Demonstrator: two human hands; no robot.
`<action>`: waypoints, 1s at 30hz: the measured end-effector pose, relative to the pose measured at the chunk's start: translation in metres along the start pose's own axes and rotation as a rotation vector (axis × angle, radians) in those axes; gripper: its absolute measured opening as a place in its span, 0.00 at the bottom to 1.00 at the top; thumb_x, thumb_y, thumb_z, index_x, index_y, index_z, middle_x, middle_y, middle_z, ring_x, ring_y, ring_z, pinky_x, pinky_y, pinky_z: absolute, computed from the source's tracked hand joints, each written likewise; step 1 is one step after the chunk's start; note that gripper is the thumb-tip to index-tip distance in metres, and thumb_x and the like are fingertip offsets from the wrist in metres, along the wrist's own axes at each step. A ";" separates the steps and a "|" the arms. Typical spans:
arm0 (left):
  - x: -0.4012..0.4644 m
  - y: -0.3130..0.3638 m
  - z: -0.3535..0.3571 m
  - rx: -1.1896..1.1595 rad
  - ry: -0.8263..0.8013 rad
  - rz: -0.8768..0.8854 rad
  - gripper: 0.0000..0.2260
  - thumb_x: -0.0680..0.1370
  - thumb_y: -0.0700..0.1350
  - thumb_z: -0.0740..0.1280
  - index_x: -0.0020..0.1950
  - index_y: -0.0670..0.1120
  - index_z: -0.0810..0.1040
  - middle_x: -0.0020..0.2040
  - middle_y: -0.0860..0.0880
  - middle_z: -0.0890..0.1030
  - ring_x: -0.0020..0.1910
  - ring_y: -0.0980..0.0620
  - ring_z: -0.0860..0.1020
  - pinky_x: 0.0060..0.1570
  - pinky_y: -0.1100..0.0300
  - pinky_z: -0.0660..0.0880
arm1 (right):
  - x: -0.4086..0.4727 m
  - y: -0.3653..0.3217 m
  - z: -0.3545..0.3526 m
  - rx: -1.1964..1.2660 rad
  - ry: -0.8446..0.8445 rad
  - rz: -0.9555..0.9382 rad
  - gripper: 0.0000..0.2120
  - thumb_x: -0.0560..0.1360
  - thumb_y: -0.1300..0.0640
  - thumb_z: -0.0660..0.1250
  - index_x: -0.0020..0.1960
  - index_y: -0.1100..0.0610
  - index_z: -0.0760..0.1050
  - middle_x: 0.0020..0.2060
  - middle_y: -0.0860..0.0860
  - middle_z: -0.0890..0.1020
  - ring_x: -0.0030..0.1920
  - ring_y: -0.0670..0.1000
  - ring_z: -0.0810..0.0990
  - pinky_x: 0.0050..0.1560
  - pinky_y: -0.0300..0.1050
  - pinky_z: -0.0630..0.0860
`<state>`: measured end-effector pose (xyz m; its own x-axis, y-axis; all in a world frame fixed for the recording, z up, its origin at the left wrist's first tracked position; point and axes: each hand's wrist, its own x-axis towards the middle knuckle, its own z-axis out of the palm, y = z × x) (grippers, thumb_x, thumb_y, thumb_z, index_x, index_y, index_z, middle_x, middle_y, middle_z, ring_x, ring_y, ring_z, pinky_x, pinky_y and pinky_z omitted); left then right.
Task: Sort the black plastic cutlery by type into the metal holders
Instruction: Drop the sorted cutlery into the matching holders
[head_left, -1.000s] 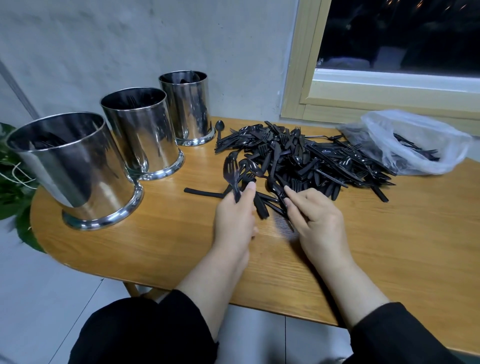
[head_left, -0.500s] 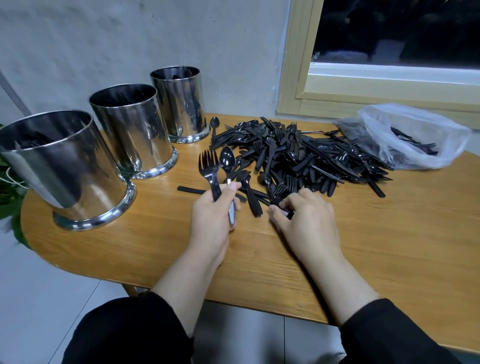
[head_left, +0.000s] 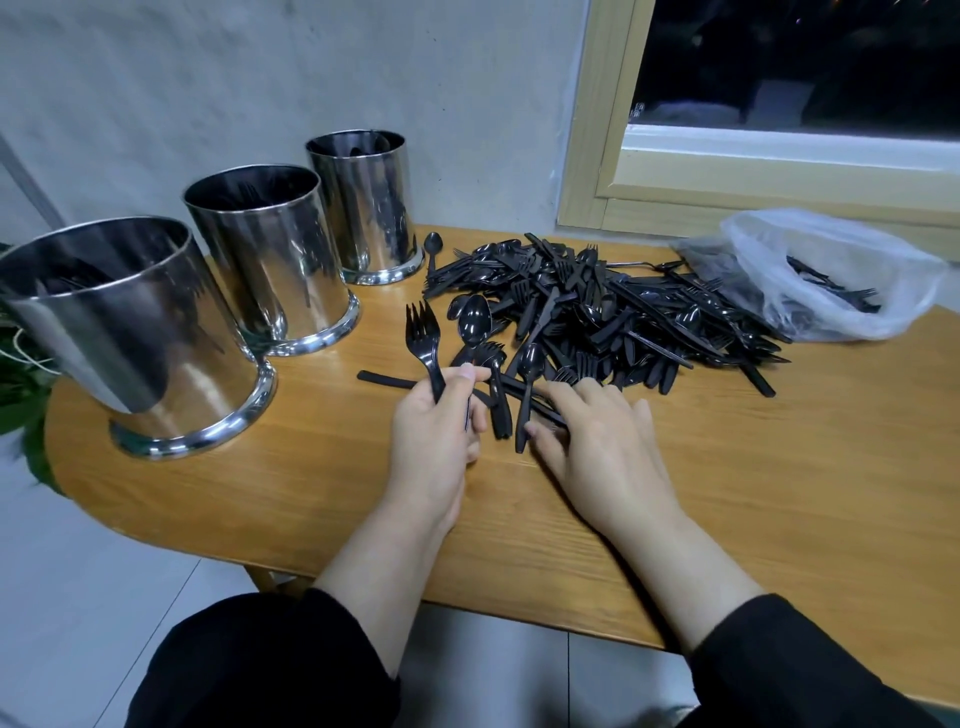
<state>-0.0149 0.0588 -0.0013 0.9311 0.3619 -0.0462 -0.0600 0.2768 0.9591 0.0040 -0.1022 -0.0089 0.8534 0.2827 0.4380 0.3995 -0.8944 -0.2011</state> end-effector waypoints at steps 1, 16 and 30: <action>0.000 0.000 0.000 -0.002 0.001 -0.002 0.10 0.85 0.47 0.63 0.54 0.44 0.81 0.30 0.50 0.71 0.28 0.55 0.65 0.27 0.61 0.57 | 0.000 -0.001 -0.001 0.000 -0.009 -0.024 0.16 0.80 0.44 0.63 0.67 0.45 0.72 0.48 0.46 0.76 0.50 0.53 0.74 0.48 0.51 0.65; 0.000 -0.001 -0.001 -0.071 0.023 0.008 0.09 0.85 0.46 0.65 0.51 0.45 0.83 0.35 0.50 0.70 0.28 0.55 0.61 0.26 0.62 0.57 | 0.000 0.002 0.000 0.092 -0.084 -0.055 0.08 0.78 0.46 0.68 0.50 0.49 0.81 0.45 0.43 0.76 0.50 0.49 0.72 0.51 0.48 0.64; 0.000 0.001 0.001 -0.030 0.058 0.017 0.10 0.83 0.46 0.66 0.49 0.51 0.87 0.29 0.52 0.62 0.29 0.54 0.60 0.29 0.59 0.59 | 0.000 0.004 -0.009 0.347 0.161 0.086 0.09 0.78 0.64 0.68 0.57 0.57 0.79 0.48 0.48 0.78 0.49 0.49 0.75 0.51 0.37 0.68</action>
<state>-0.0144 0.0583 -0.0002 0.9075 0.4174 -0.0472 -0.0871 0.2969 0.9509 0.0030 -0.1090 -0.0022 0.8364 0.1290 0.5328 0.4416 -0.7345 -0.5153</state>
